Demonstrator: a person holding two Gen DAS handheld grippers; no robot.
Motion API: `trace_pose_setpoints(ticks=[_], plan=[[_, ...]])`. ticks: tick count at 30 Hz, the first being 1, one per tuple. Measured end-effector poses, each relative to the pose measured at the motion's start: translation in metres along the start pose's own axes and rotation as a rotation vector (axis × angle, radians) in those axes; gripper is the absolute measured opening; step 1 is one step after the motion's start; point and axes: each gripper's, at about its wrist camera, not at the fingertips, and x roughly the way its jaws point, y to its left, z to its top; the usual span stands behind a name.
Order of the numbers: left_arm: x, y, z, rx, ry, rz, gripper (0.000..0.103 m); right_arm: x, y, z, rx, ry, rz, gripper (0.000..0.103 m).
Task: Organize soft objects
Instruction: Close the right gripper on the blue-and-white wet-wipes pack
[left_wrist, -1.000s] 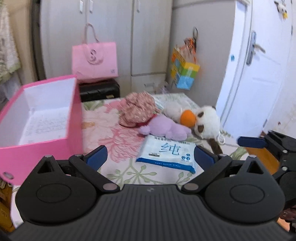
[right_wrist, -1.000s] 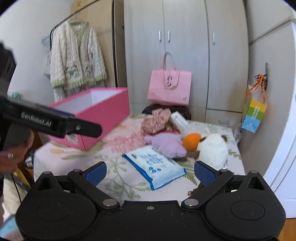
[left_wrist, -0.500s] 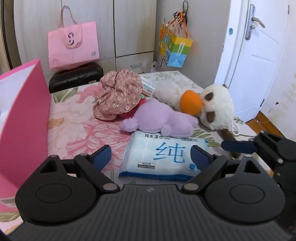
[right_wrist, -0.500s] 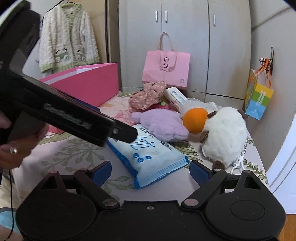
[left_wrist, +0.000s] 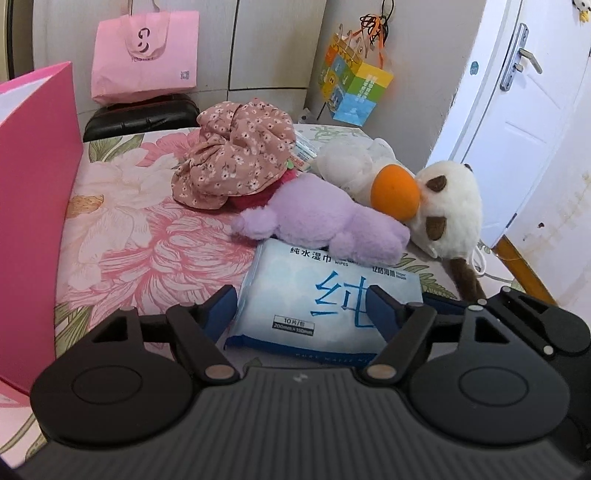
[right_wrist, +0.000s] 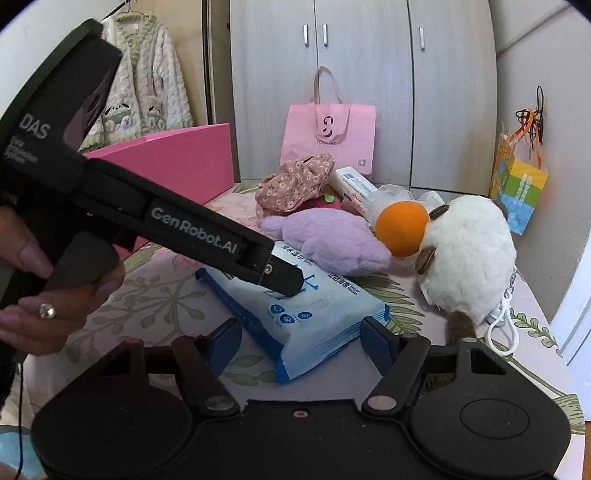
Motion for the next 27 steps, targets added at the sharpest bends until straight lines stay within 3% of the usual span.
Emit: trace_pose_setpoints(ticks=[3, 8, 15, 27], plan=[[-0.002, -0.003, -0.001, 0.005, 0.011, -0.019, 0.076, 0.002, 0.004, -0.003, 0.001, -0.019, -0.016, 0.076], [-0.009, -0.009, -0.005, 0.007, 0.021, -0.038, 0.076, 0.001, 0.012, -0.006, -0.003, -0.048, -0.038, 0.063], [-0.023, -0.014, -0.01, 0.034, 0.066, -0.036, 0.076, -0.003, 0.019, -0.007, -0.023, -0.063, -0.043, 0.056], [-0.067, -0.015, -0.016, 0.052, 0.115, 0.025, 0.076, -0.023, 0.035, 0.01, 0.001, 0.01, 0.071, 0.056]])
